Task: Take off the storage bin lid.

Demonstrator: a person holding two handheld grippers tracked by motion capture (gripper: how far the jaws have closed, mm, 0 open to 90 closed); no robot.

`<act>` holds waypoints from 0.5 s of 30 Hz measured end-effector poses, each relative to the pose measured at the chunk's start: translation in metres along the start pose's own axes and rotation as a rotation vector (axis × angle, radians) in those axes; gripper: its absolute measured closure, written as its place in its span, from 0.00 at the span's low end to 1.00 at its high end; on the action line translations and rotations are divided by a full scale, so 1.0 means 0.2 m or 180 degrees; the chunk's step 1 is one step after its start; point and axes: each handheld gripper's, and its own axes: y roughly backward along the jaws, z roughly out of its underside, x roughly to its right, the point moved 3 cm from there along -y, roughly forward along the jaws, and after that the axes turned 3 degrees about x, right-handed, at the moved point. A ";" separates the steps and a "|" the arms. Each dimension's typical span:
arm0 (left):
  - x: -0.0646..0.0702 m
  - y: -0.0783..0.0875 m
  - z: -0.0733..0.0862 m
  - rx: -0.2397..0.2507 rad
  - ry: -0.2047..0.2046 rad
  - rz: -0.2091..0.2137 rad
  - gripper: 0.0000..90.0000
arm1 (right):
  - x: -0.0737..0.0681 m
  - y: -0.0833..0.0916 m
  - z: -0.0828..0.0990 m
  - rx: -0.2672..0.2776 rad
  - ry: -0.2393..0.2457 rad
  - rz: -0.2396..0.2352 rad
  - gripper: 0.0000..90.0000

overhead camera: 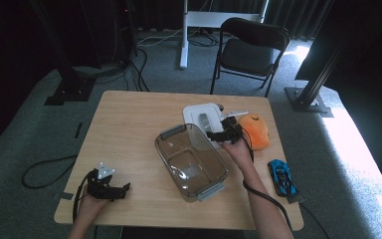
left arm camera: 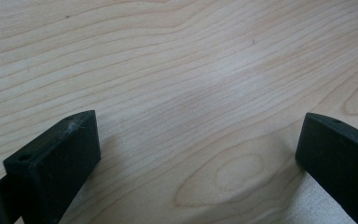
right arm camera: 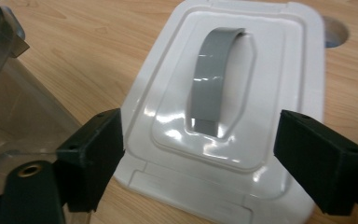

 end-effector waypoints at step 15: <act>0.00 0.00 0.00 -0.0003 0.0003 -0.0003 0.00 | 0.09 0.21 0.03 0.0184 -0.0050 0.0144 0.15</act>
